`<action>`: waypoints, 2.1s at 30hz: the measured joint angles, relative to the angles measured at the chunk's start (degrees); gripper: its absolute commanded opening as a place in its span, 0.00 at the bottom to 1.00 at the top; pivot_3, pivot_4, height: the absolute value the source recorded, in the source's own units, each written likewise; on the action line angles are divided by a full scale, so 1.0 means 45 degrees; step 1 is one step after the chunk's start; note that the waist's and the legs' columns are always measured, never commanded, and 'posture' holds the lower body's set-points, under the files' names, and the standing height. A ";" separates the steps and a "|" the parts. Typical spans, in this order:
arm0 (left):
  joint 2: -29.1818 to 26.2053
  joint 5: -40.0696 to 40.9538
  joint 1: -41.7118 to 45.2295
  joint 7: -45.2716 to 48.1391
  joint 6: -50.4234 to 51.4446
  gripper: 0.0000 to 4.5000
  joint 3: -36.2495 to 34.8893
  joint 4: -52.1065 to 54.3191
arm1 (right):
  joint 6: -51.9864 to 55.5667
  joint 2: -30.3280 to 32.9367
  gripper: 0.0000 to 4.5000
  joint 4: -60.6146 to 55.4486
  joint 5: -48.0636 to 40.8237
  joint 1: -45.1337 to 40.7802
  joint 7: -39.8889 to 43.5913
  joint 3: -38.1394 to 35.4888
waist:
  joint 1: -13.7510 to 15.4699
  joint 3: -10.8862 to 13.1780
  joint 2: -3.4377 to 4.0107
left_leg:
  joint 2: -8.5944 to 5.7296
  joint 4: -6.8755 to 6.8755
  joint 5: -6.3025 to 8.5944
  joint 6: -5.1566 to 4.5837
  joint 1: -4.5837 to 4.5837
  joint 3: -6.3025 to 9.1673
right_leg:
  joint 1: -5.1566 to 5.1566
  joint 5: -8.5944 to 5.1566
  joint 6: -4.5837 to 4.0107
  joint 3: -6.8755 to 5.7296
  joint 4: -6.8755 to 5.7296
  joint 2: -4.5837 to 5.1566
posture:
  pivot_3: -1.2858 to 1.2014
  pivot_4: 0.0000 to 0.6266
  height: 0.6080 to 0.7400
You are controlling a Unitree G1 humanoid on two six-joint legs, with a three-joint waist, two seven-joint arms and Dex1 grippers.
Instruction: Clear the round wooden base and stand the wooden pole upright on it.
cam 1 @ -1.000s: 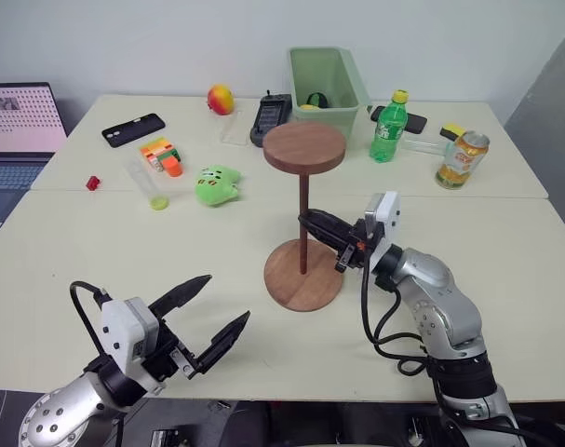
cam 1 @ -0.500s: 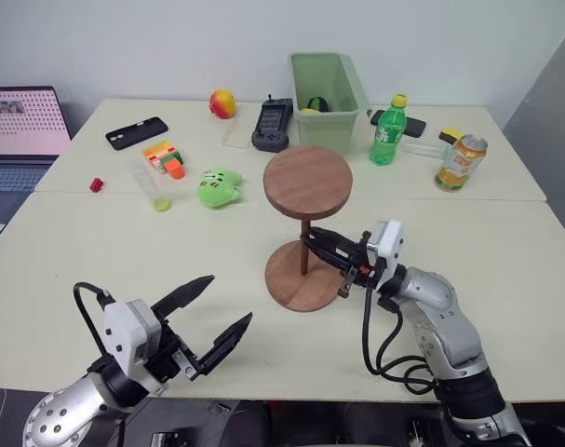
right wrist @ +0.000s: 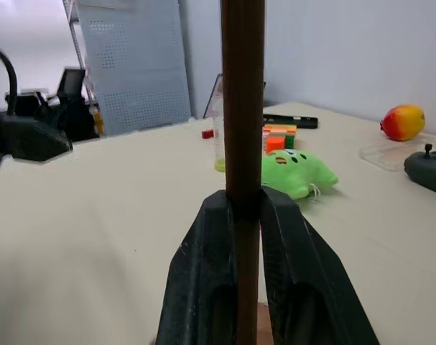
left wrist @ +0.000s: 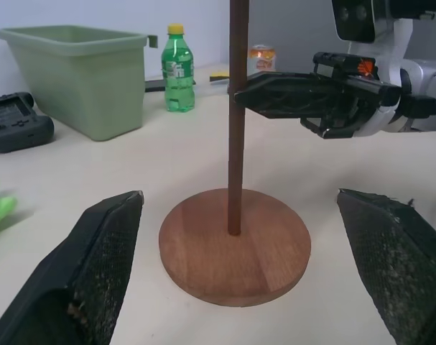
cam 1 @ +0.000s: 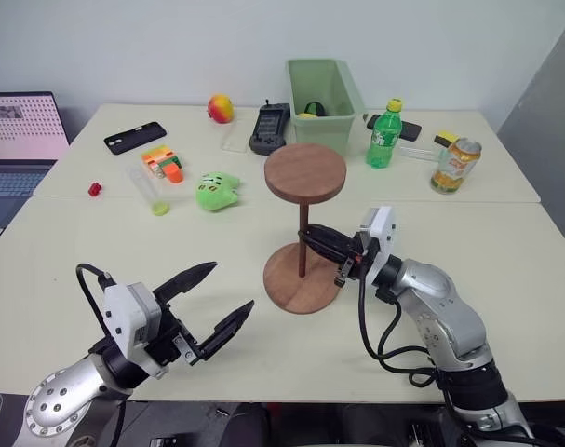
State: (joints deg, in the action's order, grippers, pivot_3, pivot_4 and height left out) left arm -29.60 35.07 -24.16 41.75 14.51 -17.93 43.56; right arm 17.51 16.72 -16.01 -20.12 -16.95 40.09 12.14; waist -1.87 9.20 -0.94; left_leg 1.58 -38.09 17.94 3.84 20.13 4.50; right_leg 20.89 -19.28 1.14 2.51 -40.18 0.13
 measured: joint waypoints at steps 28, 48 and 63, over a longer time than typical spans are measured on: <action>-0.0087 -0.0051 0.0008 -0.0354 -0.0006 1.00 0.0030 -0.0258 | 0.0500 0.0388 0.03 0.0677 0.0684 -0.0987 -0.0348 0.0917 | -0.0188 -0.0261 0.0105 | 0.0026 0.0255 0.0004 0.0000 -0.0325 -0.0020 | -0.0285 -0.0060 -0.0007 0.0029 0.0274 -0.0012 | 0.52 0.24 1.00; -0.0230 -0.0008 0.0148 -0.0499 0.0007 1.00 0.0033 -0.0218 | -0.0766 0.0574 0.03 0.1588 0.0699 -0.0985 -0.0202 0.1212 | -0.0164 -0.0385 0.0113 | 0.0042 0.0273 0.0008 0.0009 -0.0357 -0.0020 | -0.0304 -0.0129 -0.0097 0.0053 0.0281 0.0019 | 0.52 0.24 1.00; -0.0324 -0.0045 0.0728 -0.0566 0.0011 1.00 0.0200 -0.0341 | 0.3853 0.1689 0.03 -0.1443 -0.0822 -0.1711 -0.0212 0.0354 | -0.0034 -0.0058 0.0036 | 0.0035 0.0318 0.0017 0.0030 -0.0201 -0.0022 | -0.0164 -0.0075 -0.0009 0.0042 0.0359 0.0031 | 0.52 0.24 1.00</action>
State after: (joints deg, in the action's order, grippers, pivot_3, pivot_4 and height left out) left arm -31.06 34.86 -20.89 39.20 14.56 -17.03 42.03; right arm 34.85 24.32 -22.50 -23.82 -24.65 39.13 13.74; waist -2.03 8.94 -0.78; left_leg 1.74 -36.66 18.01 3.97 19.22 4.40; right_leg 20.15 -19.62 1.10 2.69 -38.57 0.27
